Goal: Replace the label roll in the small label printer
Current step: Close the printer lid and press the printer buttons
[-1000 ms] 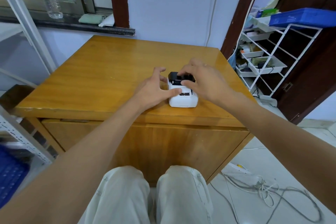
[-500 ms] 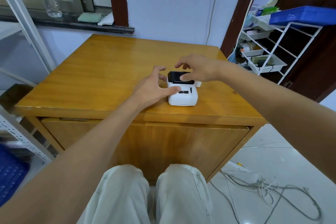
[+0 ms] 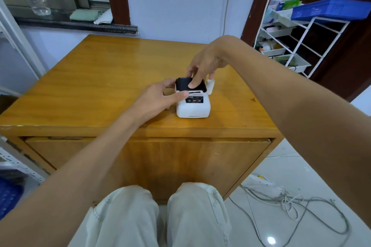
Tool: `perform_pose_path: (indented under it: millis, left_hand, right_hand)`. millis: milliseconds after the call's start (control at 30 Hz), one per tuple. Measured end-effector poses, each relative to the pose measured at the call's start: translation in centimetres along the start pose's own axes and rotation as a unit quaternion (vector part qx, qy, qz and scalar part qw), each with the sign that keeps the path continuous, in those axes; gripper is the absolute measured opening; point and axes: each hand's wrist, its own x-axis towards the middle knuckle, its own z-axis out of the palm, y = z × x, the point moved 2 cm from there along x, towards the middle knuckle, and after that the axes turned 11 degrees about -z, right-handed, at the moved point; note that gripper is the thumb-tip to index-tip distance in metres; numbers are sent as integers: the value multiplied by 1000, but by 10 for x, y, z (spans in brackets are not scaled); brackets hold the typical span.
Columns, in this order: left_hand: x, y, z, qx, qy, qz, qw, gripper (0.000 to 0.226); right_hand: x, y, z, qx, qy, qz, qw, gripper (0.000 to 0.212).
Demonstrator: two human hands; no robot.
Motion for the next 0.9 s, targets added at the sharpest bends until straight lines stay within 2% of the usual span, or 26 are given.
perform_pose_path:
  millis: [67,200,267,400,667,833,900]
  left_hand:
    - [2,-3,0,-4,-9,-4,1000,108]
    - [7,-4,3,25,-12,13,1000,106]
    - [8,-4,4,31,-10,17,999,114]
    - [10,-4,5,19,-10,6,1000,99]
    - [3,4,2,35,-3,11,999,98]
    - [-6,9,2,60,10,-1,998,85]
    - [-9,9,1,63,17,-11,998,83]
  right_hand:
    - [4,-2,-3,-14,-12,4,1000,50]
    - [12,-4,-6,-37,-26,7,999,49]
    - [15,-4,-6,-39,-30,7,999,49]
    - [16,-5,-7,-54,-45,15,997,48]
    - [12,-25,-4,-136,-43,32,989,46]
    - [-18,-35,9,-209,19,17,978,54]
    - [-26,-33,21,-188,78,-10,979,56]
